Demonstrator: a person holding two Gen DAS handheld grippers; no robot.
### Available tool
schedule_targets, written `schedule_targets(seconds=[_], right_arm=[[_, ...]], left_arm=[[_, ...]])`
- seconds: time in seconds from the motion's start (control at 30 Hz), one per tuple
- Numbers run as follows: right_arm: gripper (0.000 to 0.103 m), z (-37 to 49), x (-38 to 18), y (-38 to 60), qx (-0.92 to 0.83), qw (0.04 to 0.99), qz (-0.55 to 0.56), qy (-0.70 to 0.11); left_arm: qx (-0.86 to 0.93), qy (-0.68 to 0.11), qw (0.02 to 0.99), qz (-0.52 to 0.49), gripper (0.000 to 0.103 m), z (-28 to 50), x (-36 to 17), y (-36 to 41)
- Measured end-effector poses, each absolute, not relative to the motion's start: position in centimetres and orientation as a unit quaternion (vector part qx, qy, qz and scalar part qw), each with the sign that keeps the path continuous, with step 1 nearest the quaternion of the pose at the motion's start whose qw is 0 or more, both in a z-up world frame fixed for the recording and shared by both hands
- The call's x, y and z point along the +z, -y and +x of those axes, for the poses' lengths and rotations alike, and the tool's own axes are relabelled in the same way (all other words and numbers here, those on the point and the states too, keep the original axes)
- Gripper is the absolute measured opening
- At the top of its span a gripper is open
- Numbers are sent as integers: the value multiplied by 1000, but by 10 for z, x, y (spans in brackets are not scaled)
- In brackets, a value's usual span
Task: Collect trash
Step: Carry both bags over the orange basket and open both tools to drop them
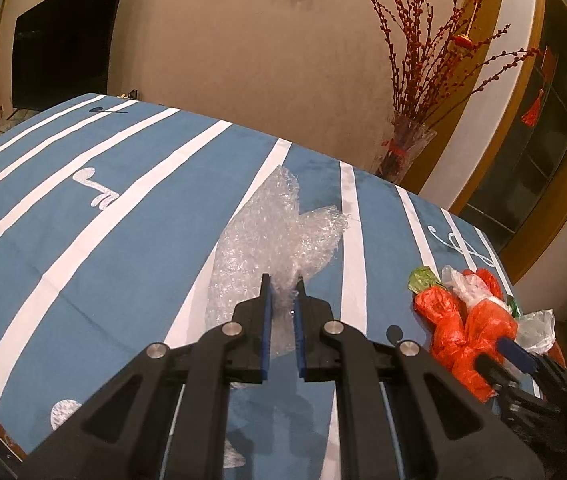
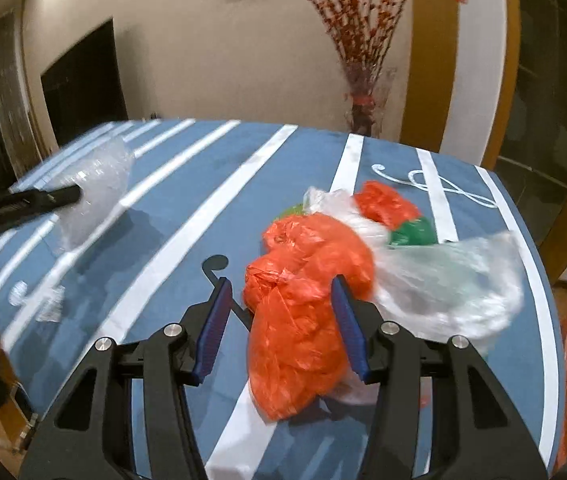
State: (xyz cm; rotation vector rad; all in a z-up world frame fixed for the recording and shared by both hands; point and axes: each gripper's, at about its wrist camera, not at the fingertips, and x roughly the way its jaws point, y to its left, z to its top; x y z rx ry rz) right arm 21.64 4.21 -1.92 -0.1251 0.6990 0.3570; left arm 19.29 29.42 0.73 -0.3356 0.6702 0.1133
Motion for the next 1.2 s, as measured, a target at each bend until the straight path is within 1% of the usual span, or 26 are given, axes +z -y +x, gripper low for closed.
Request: schedule_targets(seconds=[0.07,0.13,0.17,0.2,0.3,0.37,0.53,0.57,0.6,0.73,0.93,1.2], right_arm=[[51,227,-30,-49,164,917,-77,-356],[48,233,-40,-51,161,910,-83,-374],[43,235,-46,-52,161,905,-85,-385],[33,238,-50,-52,165,899,-85,-396],[19,237,-49,-50,172,898,-79,-397],[16,235,-45,-50,179,899,-75,-393],[16,220,-19,-40,199,909,-44,-363],[16,214,-6,-32,201,915,-35,-348],[16,214,-6,-32,201,915,-35,-348],[16,200,25,3,176,934,-17,-311],[16,181,47,62,128,950,27,-284],[16,157,58,126,70,960,68,-262]], left_arm=[[54,-328,928,-167,11,192,5,-296],[52,-330,927,-169,11,191,4,-296],[52,-330,927,-169,11,191,3,-296],[50,-331,927,-170,11,192,2,-296],[48,-334,926,-171,11,193,1,-294],[45,-335,926,-170,11,194,1,-293],[34,-333,927,-167,11,193,4,-282],[31,-332,928,-167,11,193,6,-279],[28,-331,929,-166,11,193,8,-275],[9,-325,932,-161,11,192,19,-256],[-28,-315,936,-154,11,187,37,-218],[-94,-306,938,-135,11,181,59,-150]])
